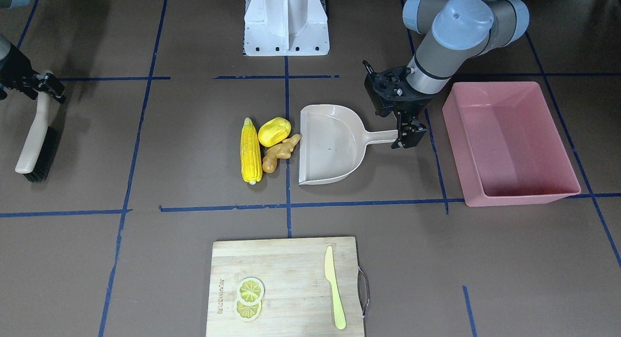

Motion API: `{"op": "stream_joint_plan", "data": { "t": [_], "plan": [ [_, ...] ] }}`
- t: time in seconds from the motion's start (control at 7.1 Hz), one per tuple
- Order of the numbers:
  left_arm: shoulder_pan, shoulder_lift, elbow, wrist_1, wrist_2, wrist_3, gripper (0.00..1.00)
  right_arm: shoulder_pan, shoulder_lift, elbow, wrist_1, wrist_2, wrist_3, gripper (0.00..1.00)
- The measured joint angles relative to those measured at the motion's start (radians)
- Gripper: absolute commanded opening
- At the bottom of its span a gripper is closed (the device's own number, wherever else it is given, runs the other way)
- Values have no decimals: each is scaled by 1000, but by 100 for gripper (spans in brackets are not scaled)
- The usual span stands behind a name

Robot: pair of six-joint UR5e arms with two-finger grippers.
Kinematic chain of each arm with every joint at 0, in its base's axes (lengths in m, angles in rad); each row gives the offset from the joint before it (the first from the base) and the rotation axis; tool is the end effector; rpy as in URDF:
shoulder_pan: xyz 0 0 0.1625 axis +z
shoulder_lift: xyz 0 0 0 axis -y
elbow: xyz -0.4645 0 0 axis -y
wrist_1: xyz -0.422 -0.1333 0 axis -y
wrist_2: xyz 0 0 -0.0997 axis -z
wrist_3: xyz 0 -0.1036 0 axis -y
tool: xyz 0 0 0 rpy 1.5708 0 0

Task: Sweep and dump trash into bin
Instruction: 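Lift the white-handled brush with the right gripper while the left gripper positions the dustpan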

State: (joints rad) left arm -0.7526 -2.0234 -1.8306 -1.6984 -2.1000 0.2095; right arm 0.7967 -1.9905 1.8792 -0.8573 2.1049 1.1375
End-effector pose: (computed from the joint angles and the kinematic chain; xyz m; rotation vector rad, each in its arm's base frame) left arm 0.4232 -0.5073 0.2898 0.6731 0.7657 1.1650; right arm -0.1960 -0.3157 0.6506 -0.0838 -0.7789 0.1839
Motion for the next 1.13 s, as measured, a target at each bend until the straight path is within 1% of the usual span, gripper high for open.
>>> {"op": "stream_joint_plan", "data": {
  "t": [0.28,0.56,0.84,1.13],
  "plan": [
    [0,0,0,-1,7,16,100,-2,4,0,3,1,-8,0],
    [0,6,-4,2,5,143,100,-4,22,59,-1,8,-10,0],
    [7,26,6,9,6,291,100,-39,64,104,-3,5,-10,0],
    [34,36,23,33,18,336,100,-74,103,118,-3,-16,-6,0]
  ]
}}
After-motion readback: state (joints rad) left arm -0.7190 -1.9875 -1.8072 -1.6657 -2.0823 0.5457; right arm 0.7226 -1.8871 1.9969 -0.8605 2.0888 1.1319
